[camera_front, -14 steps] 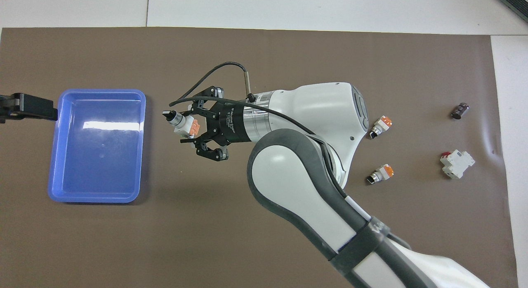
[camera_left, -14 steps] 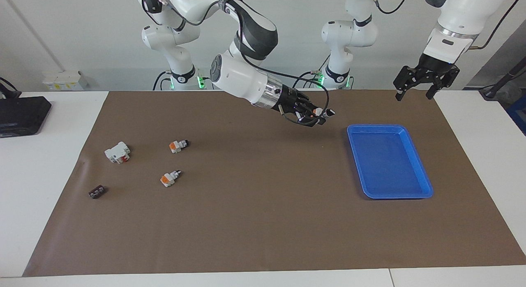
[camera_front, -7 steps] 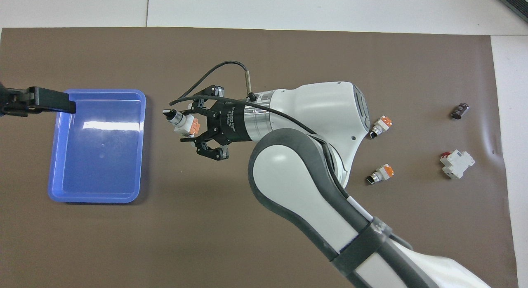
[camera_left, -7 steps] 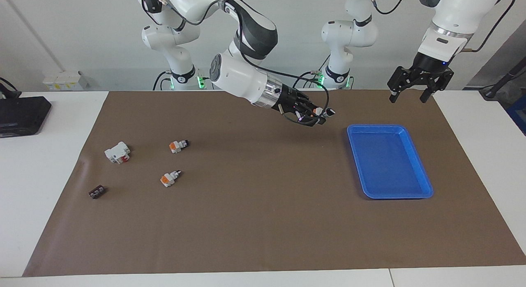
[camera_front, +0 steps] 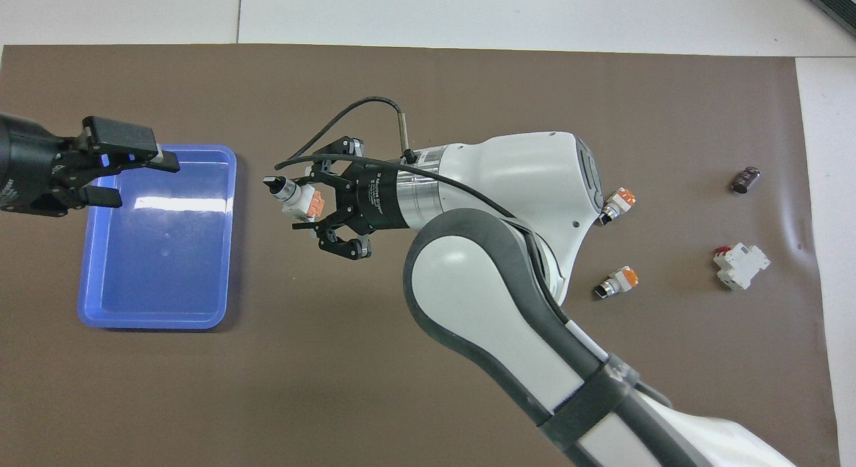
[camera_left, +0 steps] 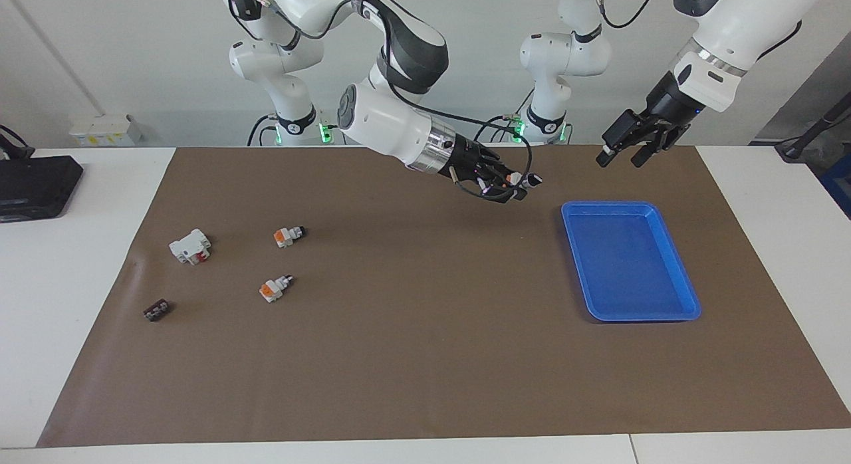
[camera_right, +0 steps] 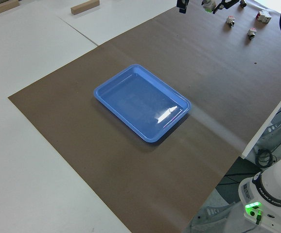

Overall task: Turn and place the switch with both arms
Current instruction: 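Hold the switch with the right gripper while the left gripper approaches, then grasp the switch end with the left gripper from the right gripper, then open the right gripper and pull it back while the left gripper holds, then lower the switch into the blue tray with the left gripper and release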

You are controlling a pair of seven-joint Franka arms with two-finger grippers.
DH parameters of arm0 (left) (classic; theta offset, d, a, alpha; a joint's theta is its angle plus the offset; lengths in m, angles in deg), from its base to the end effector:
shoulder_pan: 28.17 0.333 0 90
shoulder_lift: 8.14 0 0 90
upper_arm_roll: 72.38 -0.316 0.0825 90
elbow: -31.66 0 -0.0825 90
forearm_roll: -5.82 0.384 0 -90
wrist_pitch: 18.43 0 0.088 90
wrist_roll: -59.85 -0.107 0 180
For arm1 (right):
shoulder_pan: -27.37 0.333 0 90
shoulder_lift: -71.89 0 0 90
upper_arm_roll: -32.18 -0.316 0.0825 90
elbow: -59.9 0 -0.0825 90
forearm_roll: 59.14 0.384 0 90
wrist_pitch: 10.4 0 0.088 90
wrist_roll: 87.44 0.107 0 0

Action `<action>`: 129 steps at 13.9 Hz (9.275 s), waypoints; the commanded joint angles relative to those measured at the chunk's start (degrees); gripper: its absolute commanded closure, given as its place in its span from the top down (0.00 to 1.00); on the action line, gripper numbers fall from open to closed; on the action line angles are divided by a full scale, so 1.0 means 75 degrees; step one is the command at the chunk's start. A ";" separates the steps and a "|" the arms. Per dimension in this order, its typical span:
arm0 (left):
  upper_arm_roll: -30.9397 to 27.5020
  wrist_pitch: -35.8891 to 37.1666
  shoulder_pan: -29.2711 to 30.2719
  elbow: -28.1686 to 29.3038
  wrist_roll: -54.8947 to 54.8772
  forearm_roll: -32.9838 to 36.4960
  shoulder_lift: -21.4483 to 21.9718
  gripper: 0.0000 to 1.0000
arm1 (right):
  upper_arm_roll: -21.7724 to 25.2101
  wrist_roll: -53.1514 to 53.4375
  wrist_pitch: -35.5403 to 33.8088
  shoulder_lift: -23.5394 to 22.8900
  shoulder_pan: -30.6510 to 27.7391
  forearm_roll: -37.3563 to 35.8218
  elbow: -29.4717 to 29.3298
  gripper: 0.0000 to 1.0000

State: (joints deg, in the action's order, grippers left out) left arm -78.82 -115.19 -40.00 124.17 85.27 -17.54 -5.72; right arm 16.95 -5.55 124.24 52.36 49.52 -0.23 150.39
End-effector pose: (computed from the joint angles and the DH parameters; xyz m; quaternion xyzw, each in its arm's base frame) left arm 0.5473 -0.0884 0.6459 0.9601 0.1820 0.0005 0.2121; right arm 0.5620 0.4131 0.5034 -0.6627 0.5682 0.2985 0.3859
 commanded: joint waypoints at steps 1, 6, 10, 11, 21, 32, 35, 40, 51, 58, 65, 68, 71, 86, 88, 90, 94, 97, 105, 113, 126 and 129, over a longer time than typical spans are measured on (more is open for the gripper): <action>0.0038 -0.0455 -0.0203 0.0122 0.1165 -0.0540 -0.0041 0.94 | -0.0032 0.0061 0.0001 0.0120 -0.0047 0.0161 0.0086 0.00; 0.0097 -0.0563 -0.0145 -0.0007 0.2572 -0.0999 -0.0264 0.91 | -0.0032 0.0061 0.0001 0.0120 -0.0047 0.0161 0.0086 0.00; 0.0085 -0.0083 -0.0179 -0.0182 0.3697 -0.0975 -0.0287 0.78 | -0.0032 0.0061 0.0001 0.0132 -0.0047 0.0161 0.0086 0.00; 0.0097 -0.0082 -0.0203 -0.0183 0.4071 -0.0975 -0.0288 0.76 | -0.0032 0.0061 0.0001 0.0132 -0.0047 0.0161 0.0086 0.00; 0.0425 0.2904 0.0122 -0.2827 0.5211 -0.1231 -0.2347 0.65 | -0.0032 0.0507 -0.0116 0.0577 0.0000 0.0267 0.0168 0.00; 0.0682 0.3070 0.0618 -0.3358 0.7037 -0.1784 -0.2385 0.49 | -0.0032 0.0507 -0.0116 0.0612 0.0000 0.0255 0.0203 0.00; 0.0706 0.3059 0.0301 -0.3475 0.7566 -0.1749 -0.2432 0.47 | -0.0032 0.0518 -0.0116 0.0612 0.0000 0.0255 0.0203 0.00; 0.0695 0.3608 0.0371 -0.4247 0.7626 -0.1714 -0.2759 0.47 | -0.0032 0.0518 -0.0116 0.0612 0.0012 0.0255 0.0203 0.00; 0.0741 0.3306 0.0031 -0.4073 0.7649 -0.1233 -0.2655 0.48 | -0.0032 0.0518 -0.0116 0.0612 0.0012 0.0255 0.0215 0.00; 0.0730 0.2976 -0.0121 -0.3874 0.7649 -0.0858 -0.2643 0.40 | -0.0032 0.0518 -0.0116 0.0612 0.0012 0.0255 0.0215 0.00; 0.0730 0.2965 -0.0133 -0.3733 0.7637 -0.0834 -0.2631 0.16 | -0.0032 0.0518 -0.0116 0.0612 0.0012 0.0255 0.0226 0.00; 0.0741 0.2988 -0.0191 -0.3733 0.7626 -0.0846 -0.2620 0.00 | -0.0032 0.0518 -0.0116 0.0612 0.0000 0.0255 0.0226 0.00; 0.0753 0.2988 -0.0273 -0.3722 0.7591 -0.0846 -0.2584 0.00 | -0.0032 0.0518 -0.0116 0.0612 0.0012 0.0255 0.0227 0.00; 0.0695 0.2473 -0.0262 -0.2855 1.2517 -0.1046 -0.2116 0.00 | -0.0032 0.0530 -0.0116 0.0624 0.0012 0.0255 0.0227 0.00; 0.0694 0.2274 -0.0320 -0.2354 1.4063 -0.0964 -0.1871 0.00 | -0.0032 0.0530 -0.0116 0.0613 0.0012 0.0243 0.0227 0.00; 0.0695 0.2052 -0.0484 -0.2094 1.5167 -0.0613 -0.1729 0.00 | -0.0032 0.0518 -0.0116 0.0612 0.0012 0.0243 0.0227 0.00; 0.0695 0.1957 -0.0379 -0.1999 1.7616 -0.0588 -0.1694 0.00 | -0.0032 0.0518 -0.0116 0.0612 0.0012 0.0255 0.0227 0.00; 0.0671 0.1700 -0.0297 -0.1754 1.8708 -0.0588 -0.1612 0.00 | -0.0032 0.0518 -0.0116 0.0613 0.0012 0.0255 0.0227 0.00; 0.0660 0.1359 -0.0134 -0.1331 1.9450 -0.0589 -0.1401 0.00 | -0.0032 0.0530 -0.0116 0.0612 0.0012 0.0243 0.0227 0.00; 0.0659 0.1172 -0.0063 -0.0922 1.9182 -0.0097 -0.1225 0.00 | -0.0032 0.0765 -0.0140 0.0823 0.0024 -0.0096 0.0332 1.00; 0.0671 -0.1756 0.0661 0.3061 1.3890 0.1802 0.0450 0.00 | 0.0038 -0.1175 -0.3371 0.2476 -0.1766 -0.5215 0.1375 1.00; 0.0660 -0.2354 0.1236 0.3695 1.2109 0.1802 0.0684 0.00 | 0.0038 -0.3073 -0.3596 0.2569 -0.2553 -0.6093 0.1363 1.00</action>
State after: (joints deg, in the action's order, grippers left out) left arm -74.28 -129.44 -33.30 146.63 183.37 -4.81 -4.22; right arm 17.80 -21.01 97.81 70.07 33.32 -41.88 159.19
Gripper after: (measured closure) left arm 0.890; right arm 0.000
